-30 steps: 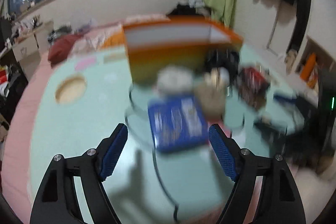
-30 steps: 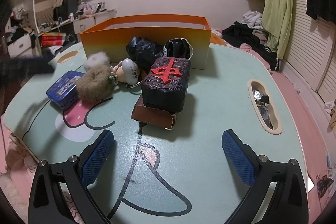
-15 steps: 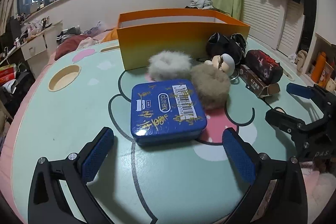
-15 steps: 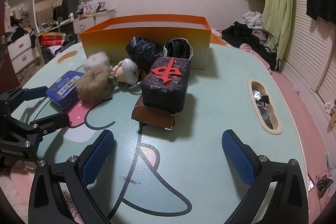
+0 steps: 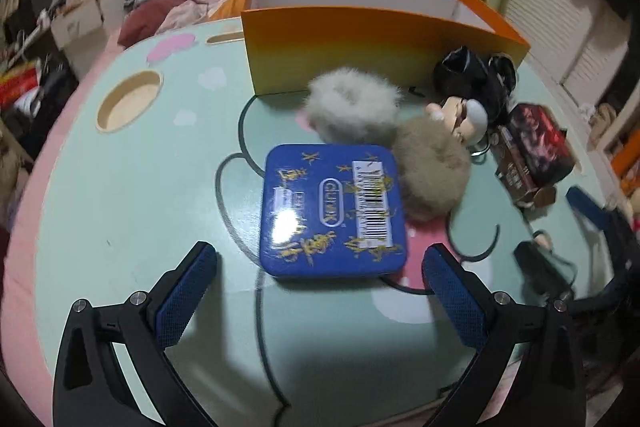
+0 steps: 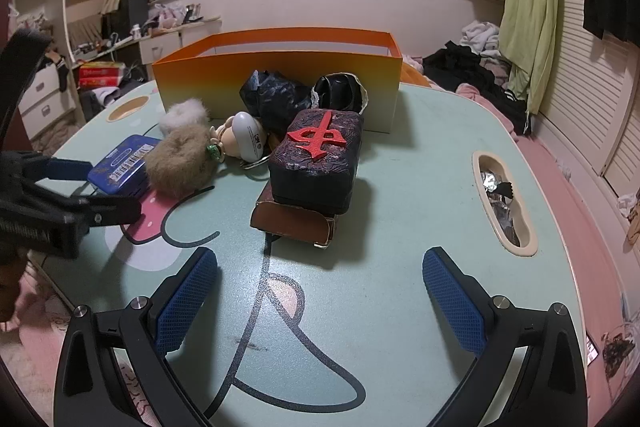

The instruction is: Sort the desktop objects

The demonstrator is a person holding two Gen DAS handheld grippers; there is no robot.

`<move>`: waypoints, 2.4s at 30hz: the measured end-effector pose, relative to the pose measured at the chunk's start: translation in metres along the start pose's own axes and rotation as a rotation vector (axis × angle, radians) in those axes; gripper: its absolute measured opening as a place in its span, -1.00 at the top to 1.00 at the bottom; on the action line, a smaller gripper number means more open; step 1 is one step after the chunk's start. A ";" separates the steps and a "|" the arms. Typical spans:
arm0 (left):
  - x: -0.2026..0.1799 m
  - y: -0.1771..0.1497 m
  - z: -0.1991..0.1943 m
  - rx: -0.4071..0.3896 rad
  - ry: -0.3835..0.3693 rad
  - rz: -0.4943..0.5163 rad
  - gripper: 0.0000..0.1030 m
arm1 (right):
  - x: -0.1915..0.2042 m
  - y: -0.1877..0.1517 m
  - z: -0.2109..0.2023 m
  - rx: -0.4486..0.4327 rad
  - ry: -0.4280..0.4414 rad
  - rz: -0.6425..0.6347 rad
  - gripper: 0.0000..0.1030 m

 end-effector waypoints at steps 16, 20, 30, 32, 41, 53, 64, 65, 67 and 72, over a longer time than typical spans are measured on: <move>-0.009 -0.011 -0.004 -0.126 -0.001 0.044 -0.99 | 0.001 0.009 -0.011 -0.006 -0.010 -0.027 -0.99; -0.009 -0.009 -0.004 -0.128 -0.002 0.043 -0.99 | -0.012 0.075 -0.059 -0.180 -0.108 -0.073 -0.99; -0.011 -0.010 -0.005 -0.128 -0.009 0.051 -0.99 | 0.008 0.180 0.064 0.196 0.169 0.125 -0.86; -0.011 -0.009 -0.005 -0.127 -0.012 0.055 -0.99 | 0.011 0.174 0.088 0.271 0.139 0.126 -0.76; -0.012 -0.008 -0.004 -0.124 -0.029 0.076 -0.99 | 0.013 0.166 0.113 0.325 0.090 0.096 -0.73; -0.013 -0.008 -0.004 -0.122 -0.038 0.088 -0.99 | 0.011 0.159 0.136 0.590 0.315 0.136 -0.06; -0.013 -0.008 -0.005 -0.119 -0.046 0.097 -0.99 | 0.013 0.152 0.159 0.865 0.544 0.151 -0.12; -0.014 -0.008 -0.005 -0.119 -0.047 0.099 -0.99 | 0.011 0.152 0.161 0.859 0.559 0.175 -0.12; -0.013 -0.008 -0.005 -0.119 -0.048 0.101 -0.99 | 0.001 0.157 0.165 0.812 0.543 0.204 -0.11; -0.013 -0.007 -0.005 -0.118 -0.052 0.106 -0.99 | -0.050 0.188 0.171 0.628 0.295 0.265 0.06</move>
Point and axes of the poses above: each gripper's, at about its wrist camera, not at the fingertips, and z roughly the way its jaws point, x to its left, y to its top, the point moved 9 cm from there along z, roughly the way its jaws point, and after that the axes turned 9 degrees about -z, right-handed, at the moved point
